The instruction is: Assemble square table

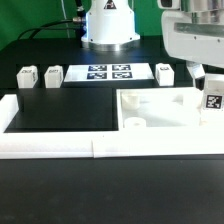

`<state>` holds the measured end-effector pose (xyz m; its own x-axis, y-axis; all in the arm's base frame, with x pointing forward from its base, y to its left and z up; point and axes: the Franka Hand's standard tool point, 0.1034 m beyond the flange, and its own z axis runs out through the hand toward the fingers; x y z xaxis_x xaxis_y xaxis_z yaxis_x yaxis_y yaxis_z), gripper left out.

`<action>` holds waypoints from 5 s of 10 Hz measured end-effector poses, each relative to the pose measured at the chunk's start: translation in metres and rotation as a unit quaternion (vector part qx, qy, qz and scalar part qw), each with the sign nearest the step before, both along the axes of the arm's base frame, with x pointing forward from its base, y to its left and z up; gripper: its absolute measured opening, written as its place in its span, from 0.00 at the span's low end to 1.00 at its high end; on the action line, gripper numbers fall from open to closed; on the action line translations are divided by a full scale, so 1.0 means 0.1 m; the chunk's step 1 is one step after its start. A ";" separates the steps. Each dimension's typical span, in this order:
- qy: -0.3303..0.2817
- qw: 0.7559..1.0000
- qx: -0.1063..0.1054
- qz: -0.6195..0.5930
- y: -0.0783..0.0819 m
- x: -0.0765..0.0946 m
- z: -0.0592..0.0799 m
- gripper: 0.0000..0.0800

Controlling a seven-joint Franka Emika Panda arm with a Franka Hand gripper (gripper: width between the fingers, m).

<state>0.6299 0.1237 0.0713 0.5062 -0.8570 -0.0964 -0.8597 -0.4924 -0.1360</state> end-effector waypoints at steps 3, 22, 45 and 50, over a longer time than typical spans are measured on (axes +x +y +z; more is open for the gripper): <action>-0.029 0.978 -0.025 0.205 -0.03 0.01 0.00 0.81; 0.040 0.963 0.037 -0.263 -0.03 0.00 -0.05 0.49; 0.034 0.987 -0.018 -0.155 -0.07 0.01 -0.04 0.36; 0.041 0.947 0.006 -0.320 -0.05 0.00 -0.04 0.46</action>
Offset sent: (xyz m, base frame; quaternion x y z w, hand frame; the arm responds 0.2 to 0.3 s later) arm 0.0053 0.0031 -0.0063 0.0225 0.0347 -0.3534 0.9346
